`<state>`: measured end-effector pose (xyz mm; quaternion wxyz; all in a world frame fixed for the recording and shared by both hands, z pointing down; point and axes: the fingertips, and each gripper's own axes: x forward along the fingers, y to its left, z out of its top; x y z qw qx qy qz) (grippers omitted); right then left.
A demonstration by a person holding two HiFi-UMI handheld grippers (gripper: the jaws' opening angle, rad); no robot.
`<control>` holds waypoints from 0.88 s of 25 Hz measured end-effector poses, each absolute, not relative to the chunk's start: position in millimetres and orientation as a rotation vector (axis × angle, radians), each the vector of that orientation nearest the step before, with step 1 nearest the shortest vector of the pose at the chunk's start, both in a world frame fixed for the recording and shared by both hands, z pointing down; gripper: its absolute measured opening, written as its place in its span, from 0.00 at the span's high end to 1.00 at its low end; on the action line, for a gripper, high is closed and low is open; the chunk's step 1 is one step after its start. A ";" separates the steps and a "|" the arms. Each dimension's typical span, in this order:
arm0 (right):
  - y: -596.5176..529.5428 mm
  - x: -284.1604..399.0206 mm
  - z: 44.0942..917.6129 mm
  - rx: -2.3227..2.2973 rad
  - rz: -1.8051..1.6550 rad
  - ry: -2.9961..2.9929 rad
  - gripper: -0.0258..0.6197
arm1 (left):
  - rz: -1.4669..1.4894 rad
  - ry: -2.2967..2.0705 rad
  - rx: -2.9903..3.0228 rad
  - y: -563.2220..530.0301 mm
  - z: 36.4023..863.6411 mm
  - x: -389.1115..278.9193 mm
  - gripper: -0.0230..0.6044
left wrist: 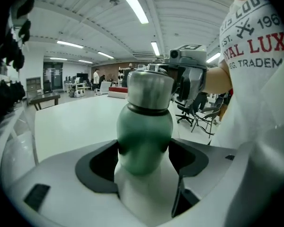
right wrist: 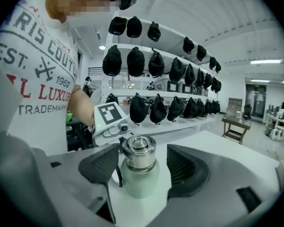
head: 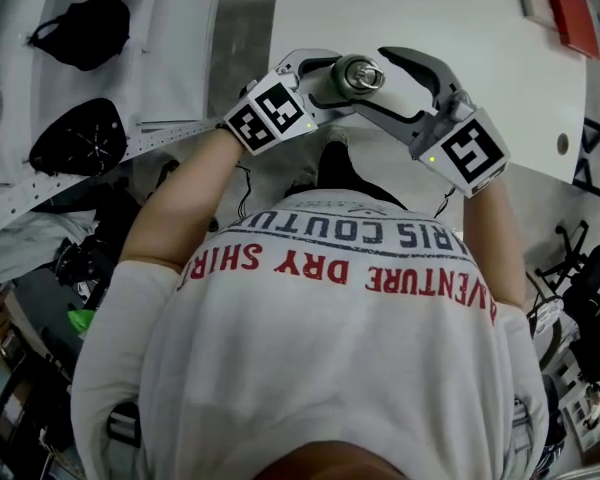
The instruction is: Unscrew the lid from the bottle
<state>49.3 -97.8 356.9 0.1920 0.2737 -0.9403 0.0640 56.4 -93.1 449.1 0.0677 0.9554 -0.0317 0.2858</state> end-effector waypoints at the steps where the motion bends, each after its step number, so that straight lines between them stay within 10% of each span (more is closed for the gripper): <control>1: -98.1 49.4 357.6 0.815 0.183 -2.632 0.49 | 0.849 -0.133 2.872 -93.4 449.0 56.5 0.40; 22: -105.1 45.3 371.1 1.269 0.182 -2.502 0.57 | 0.773 -0.548 2.751 -93.9 451.0 57.4 0.40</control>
